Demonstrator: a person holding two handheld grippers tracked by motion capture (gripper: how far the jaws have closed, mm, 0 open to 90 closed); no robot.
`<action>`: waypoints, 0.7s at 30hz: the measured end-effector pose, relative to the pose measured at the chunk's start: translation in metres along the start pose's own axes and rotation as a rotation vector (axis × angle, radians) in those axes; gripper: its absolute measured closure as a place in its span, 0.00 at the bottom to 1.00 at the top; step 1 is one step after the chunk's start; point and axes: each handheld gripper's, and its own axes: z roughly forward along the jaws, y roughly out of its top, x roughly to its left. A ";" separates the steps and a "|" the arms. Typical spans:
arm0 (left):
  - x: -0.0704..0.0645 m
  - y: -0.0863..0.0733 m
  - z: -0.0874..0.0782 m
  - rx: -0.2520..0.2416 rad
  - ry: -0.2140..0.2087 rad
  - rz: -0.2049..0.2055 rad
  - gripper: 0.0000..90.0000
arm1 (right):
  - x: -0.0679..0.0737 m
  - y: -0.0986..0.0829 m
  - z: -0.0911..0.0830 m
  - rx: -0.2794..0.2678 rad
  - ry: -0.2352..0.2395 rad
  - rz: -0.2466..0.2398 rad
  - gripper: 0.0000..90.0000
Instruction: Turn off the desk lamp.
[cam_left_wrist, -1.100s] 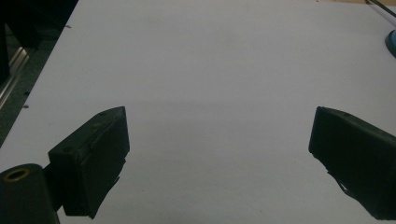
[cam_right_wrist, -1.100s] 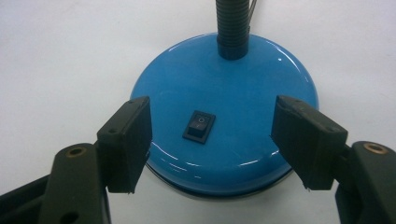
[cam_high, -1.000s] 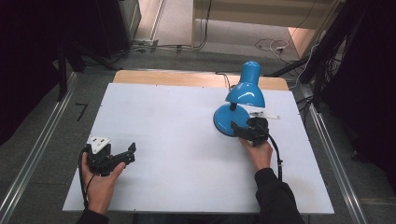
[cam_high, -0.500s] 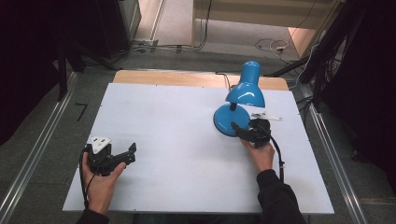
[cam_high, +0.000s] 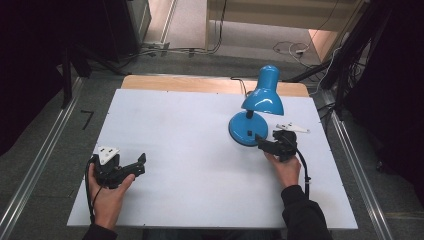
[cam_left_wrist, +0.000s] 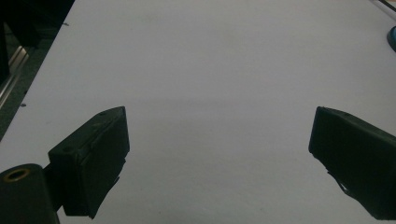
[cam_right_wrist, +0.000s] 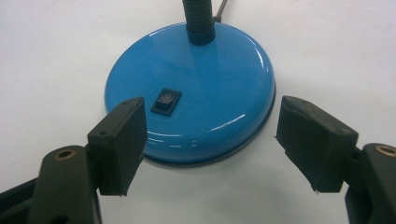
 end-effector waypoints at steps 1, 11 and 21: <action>0.000 0.000 0.000 0.001 0.000 0.000 0.06 | -0.001 -0.001 -0.001 -0.004 0.001 0.000 0.26; 0.000 0.000 0.000 0.001 0.001 0.000 0.06 | -0.006 -0.005 -0.013 -0.013 -0.002 -0.011 0.25; -0.001 0.000 0.000 0.001 0.000 0.003 0.06 | -0.013 -0.013 -0.024 -0.019 0.004 -0.005 0.24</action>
